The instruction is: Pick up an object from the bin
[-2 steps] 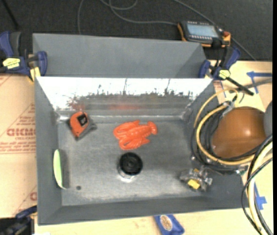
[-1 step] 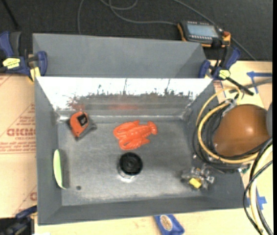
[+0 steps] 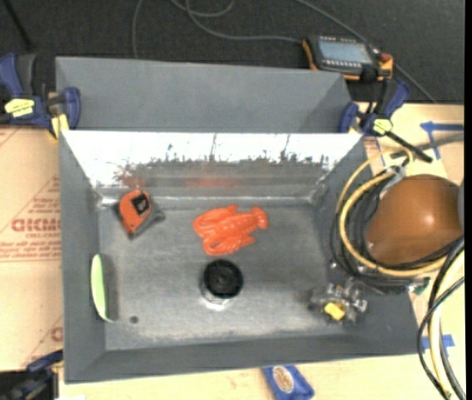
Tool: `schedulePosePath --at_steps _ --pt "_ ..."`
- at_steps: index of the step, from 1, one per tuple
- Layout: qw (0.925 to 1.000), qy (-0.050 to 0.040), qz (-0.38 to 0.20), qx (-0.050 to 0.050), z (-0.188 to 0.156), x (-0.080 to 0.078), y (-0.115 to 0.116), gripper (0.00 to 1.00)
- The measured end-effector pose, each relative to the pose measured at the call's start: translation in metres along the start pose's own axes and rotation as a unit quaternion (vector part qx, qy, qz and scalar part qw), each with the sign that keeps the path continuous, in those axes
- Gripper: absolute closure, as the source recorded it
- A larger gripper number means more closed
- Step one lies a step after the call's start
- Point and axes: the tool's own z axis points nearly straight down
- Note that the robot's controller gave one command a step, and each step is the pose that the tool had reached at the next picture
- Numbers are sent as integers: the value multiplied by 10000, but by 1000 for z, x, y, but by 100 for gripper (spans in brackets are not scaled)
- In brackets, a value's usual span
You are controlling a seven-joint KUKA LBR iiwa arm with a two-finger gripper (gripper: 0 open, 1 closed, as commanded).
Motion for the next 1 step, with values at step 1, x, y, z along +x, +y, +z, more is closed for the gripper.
schedulePosePath --at_steps 1 --pt "10000 6 17 -16 -18 0 1 100"
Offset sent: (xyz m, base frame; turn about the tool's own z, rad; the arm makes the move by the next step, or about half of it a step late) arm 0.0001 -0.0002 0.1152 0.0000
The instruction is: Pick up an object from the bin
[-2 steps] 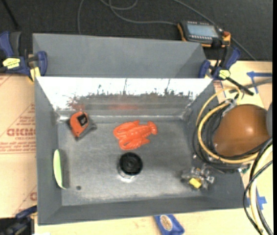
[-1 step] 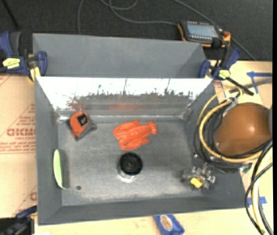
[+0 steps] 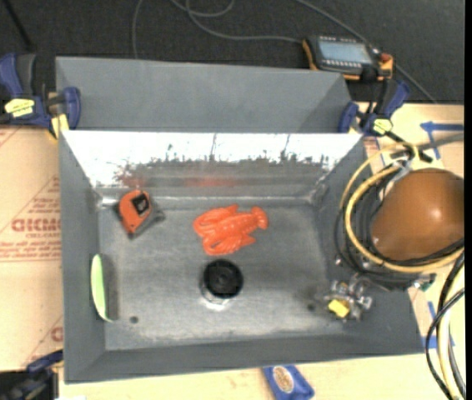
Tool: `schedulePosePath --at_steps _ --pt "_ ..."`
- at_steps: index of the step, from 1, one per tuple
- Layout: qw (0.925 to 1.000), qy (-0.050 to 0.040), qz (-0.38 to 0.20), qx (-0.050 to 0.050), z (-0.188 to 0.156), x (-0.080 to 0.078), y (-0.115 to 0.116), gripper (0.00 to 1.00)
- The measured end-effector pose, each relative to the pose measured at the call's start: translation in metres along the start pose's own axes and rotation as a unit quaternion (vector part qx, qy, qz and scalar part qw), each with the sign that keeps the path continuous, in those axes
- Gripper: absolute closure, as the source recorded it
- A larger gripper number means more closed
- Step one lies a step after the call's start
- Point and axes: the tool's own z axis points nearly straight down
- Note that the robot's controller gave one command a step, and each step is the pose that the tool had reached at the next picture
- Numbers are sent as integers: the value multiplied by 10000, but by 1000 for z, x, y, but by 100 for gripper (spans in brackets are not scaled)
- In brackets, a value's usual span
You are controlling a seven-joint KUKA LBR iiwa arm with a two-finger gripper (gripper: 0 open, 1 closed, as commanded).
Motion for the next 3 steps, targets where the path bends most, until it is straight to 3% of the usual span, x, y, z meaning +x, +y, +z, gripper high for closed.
schedulePosePath --at_steps 3 --pt "10000 -2 11 20 -59 0 -1 100"
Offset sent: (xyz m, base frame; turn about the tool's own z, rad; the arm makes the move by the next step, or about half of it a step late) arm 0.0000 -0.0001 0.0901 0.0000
